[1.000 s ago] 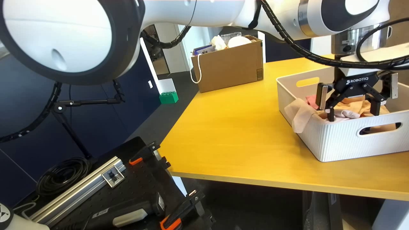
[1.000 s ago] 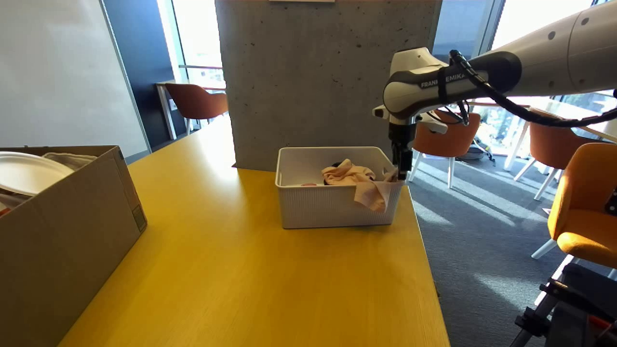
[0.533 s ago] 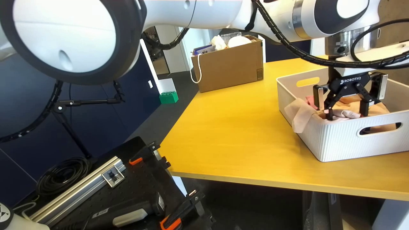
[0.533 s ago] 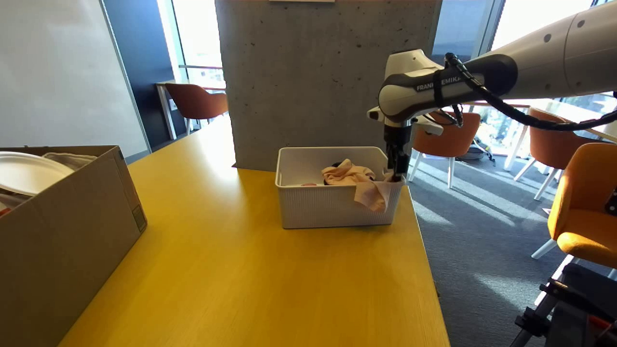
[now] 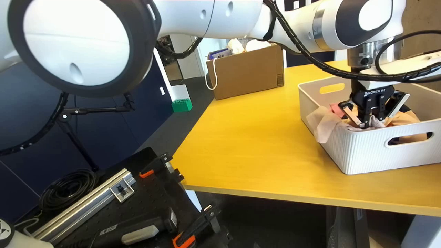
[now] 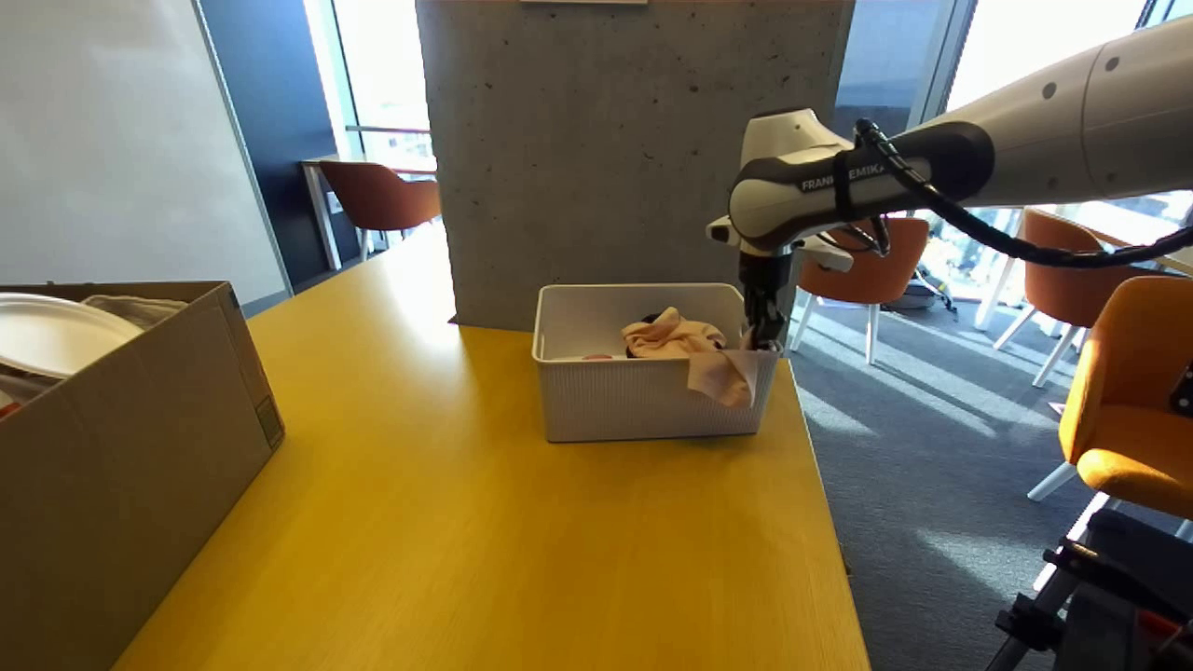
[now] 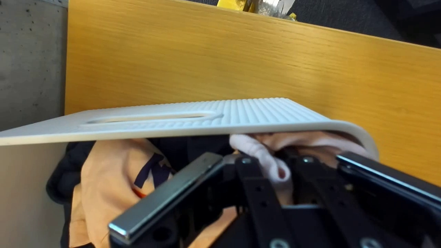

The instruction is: Remove the peach shirt from the basket

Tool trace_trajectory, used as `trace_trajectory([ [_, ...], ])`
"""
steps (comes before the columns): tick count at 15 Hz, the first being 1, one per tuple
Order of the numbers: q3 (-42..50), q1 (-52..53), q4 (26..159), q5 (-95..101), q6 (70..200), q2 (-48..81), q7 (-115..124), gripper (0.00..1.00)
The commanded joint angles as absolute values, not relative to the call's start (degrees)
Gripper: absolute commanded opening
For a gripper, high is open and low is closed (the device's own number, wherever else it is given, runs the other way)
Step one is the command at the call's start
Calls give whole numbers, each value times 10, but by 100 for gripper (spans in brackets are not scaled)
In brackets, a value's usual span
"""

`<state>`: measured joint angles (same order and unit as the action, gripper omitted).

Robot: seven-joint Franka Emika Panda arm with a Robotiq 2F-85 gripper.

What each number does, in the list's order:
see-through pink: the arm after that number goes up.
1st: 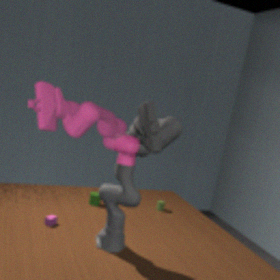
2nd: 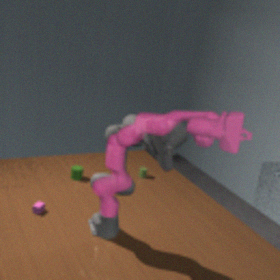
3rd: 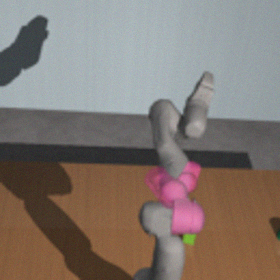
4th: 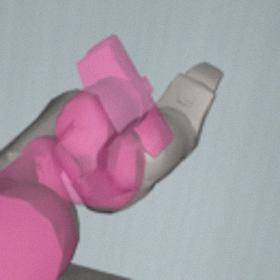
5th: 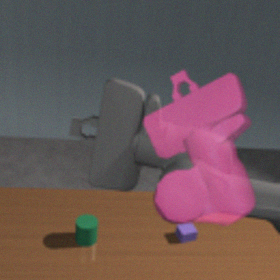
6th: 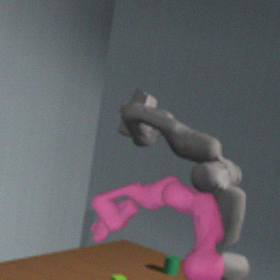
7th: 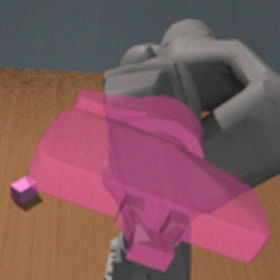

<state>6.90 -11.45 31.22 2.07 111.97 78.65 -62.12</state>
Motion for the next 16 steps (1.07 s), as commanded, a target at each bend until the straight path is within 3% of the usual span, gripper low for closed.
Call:
trace_trajectory([
  [1, 71, -120, 298, 24, 1122, 787, -633, 0],
  [6, 100, -107, 274, 47, 1099, 735, -624, 2],
  [8, 91, -108, 195, 77, 1079, 745, -615, 2],
  [9, 89, -98, 247, 82, 1106, 698, -608, 2],
  [16, 76, -4, 225, 93, 1092, 606, -575, 2],
])
